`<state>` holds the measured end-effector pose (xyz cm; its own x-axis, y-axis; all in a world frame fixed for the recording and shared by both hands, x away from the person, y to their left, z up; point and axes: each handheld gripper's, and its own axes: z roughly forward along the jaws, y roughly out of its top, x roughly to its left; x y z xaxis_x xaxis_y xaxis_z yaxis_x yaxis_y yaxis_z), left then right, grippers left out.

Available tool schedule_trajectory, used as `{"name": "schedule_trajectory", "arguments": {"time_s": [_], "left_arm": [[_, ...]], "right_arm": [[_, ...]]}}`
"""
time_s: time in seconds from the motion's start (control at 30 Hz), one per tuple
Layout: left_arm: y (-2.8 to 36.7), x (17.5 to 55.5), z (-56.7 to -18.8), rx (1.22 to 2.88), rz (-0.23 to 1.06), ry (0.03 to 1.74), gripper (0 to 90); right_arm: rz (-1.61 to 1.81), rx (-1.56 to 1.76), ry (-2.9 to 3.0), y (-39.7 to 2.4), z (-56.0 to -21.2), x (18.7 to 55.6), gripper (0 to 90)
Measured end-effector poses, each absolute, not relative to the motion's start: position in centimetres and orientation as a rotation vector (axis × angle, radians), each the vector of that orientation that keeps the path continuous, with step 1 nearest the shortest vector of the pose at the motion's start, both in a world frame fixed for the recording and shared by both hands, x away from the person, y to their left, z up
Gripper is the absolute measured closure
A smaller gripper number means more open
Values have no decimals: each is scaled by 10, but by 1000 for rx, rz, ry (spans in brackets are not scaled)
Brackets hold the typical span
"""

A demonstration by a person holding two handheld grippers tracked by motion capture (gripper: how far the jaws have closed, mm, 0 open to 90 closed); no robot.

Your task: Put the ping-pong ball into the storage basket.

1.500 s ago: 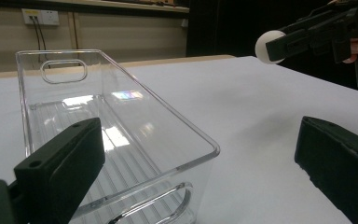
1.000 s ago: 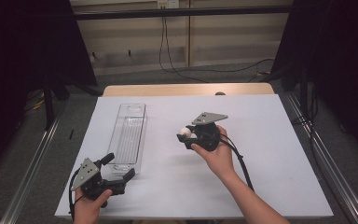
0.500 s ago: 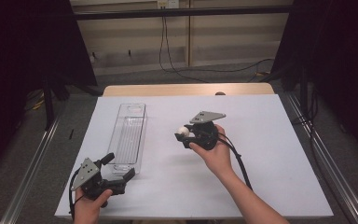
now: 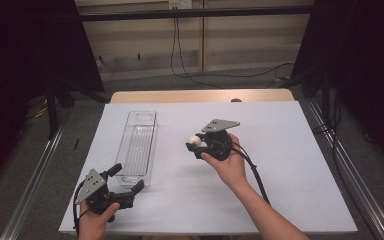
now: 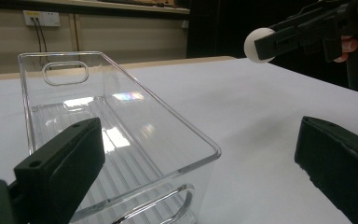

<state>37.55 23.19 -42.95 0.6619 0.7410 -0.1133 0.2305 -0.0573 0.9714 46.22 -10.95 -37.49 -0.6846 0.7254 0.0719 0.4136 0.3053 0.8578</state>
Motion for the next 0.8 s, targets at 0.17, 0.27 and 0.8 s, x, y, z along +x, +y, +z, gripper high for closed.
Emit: {"name": "schedule_trajectory", "arguments": {"time_s": [0.17, 0.27, 0.8], "left_arm": [[232, 375, -429, 1613, 502, 812, 17], [232, 375, -430, 1612, 496, 809, 17], [232, 375, -430, 1614, 501, 809, 17]], "right_arm": [[1332, 1027, 2248, -106, -375, 462, 514], [1336, 1020, 2249, -105, -375, 463, 514], [1344, 1017, 2253, -98, -375, 465, 514]]}}
